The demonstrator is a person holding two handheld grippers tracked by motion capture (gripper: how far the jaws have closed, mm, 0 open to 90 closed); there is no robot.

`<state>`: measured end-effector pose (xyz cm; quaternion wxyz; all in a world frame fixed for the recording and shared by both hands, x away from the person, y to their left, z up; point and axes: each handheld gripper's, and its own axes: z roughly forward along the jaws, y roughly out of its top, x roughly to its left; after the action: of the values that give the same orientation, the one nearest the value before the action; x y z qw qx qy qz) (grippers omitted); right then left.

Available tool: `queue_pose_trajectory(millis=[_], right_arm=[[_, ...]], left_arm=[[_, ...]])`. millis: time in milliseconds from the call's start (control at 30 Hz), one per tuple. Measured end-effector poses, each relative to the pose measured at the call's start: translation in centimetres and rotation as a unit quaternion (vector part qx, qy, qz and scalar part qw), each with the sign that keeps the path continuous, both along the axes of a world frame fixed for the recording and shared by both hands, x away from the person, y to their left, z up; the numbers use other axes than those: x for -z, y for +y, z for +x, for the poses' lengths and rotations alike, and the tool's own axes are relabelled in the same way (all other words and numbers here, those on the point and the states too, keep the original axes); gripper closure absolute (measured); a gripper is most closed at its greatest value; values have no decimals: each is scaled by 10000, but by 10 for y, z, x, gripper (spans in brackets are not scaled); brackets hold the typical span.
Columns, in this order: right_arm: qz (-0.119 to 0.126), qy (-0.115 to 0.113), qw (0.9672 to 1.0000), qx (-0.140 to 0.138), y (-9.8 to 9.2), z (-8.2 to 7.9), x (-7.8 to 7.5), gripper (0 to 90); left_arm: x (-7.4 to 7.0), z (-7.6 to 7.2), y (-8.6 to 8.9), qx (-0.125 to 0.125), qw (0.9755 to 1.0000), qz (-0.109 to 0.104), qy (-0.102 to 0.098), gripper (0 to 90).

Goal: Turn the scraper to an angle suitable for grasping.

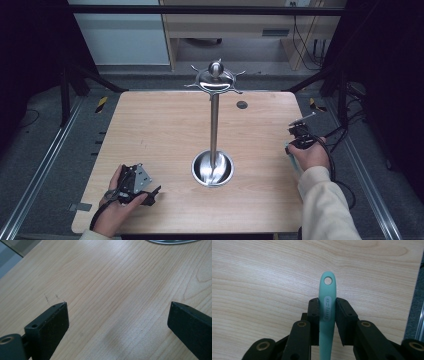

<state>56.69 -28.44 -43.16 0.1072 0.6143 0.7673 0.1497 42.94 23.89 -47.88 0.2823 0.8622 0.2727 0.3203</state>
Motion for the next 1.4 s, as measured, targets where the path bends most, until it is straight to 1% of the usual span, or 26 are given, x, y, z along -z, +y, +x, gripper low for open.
queue_pose_trajectory(millis=[67, 133, 200, 300, 367, 400, 433, 567, 600, 633, 667, 700, 800, 867, 900, 933, 967, 1000, 1100, 1133, 1200, 1233, 1300, 1333, 1367, 1400], right_arm=[[-8, -6, 10000, -24, 0, -1, -2, 744], [-25, -85, 9999, -83, 1, -2, -13, 744], [-41, -104, 9999, -96, 1, -3, -15, 744], [-28, -227, 9996, -155, 3, -4, -30, 744], [-25, -259, 9995, -182, 3, -5, -33, 744], [-4, -356, 9991, -228, 5, -6, -41, 744], [-4, -356, 9991, -228, 5, -6, -41, 744], [122, -605, 9976, -319, 8, -11, -57, 744], [246, -720, 9965, -337, 10, -13, -64, 744], [246, -720, 9965, -337, 10, -13, -64, 744], [314, -816, 9954, -380, 11, -15, -69, 744], [373, -926, 9940, -441, 11, -17, -73, 744], [672, -1195, 9892, -513, 14, -23, -85, 744], [749, -1355, 9861, -600, 15, -26, -92, 744], [801, -1438, 9842, -649, 15, -28, -95, 744], [918, -1583, 9805, -717, 17, -31, -101, 743], [918, -1583, 9805, -717, 17, -31, -101, 743], [962, -1625, 9793, -722, 17, -33, -104, 744], [1138, -1866, 9722, -843, 19, -38, -112, 744], [1174, -1896, 9711, -847, 19, -39, -113, 743], [1280, -2074, 9655, -915, 20, -43, -117, 743], [1307, -2118, 9639, -944, 19, -44, -119, 744], [1429, -2225, 9593, -994, 19, -47, -122, 743], [1535, -2311, 9548, -1063, 20, -50, -126, 743], [1535, -2311, 9548, -1063, 20, -50, -126, 743], [1606, -2339, 9530, -1064, 20, -51, -126, 743]], left_arm=[[0, 0, 0, 0, 10000, 5, 4, 34], [0, 0, 0, 2, 10000, 6, 8, 34], [0, 0, 0, -1, 10000, 3, 1, 34], [0, 0, 0, 7, 10000, 4, 8, 34], [0, 0, 0, 5, 10000, 4, 9, 34], [0, 0, 0, 5, 10000, 3, 9, 34], [0, 0, 0, 4, 10000, 4, 8, 34], [0, 0, 0, 4, 10000, 10, 0, 34], [0, 0, 0, 5, 10000, 9, 0, 34], [0, 0, 0, 6, 10000, 15, 0, 34], [0, 0, 0, 7, 10000, 18, 1, 34], [0, 0, 0, 5, 10000, 14, -1, 34], [0, 0, 0, 5, 10000, 21, 1, 34], [0, 0, 0, 3, 10000, 25, 2, 34], [1, 0, 0, 2, 10000, 20, 0, 33], [0, 0, 0, 2, 10000, 23, 1, 34], [0, 0, 0, 4, 10000, 23, 1, 34], [0, 0, 0, 4, 10000, 26, 0, 34], [1, 0, 0, 4, 10000, 30, 5, 33], [1, 0, 0, 4, 10000, 34, 5, 33], [0, 0, 0, 4, 10000, 33, 5, 34], [0, 0, 0, 3, 10000, 30, 5, 33], [1, 0, 0, 5, 10000, 33, 5, 34], [1, 0, 0, 4, 10000, 32, 5, 33], [1, 0, 0, 4, 10000, 28, 3, 33], [1, 0, 0, 3, 10000, 28, 3, 33]])
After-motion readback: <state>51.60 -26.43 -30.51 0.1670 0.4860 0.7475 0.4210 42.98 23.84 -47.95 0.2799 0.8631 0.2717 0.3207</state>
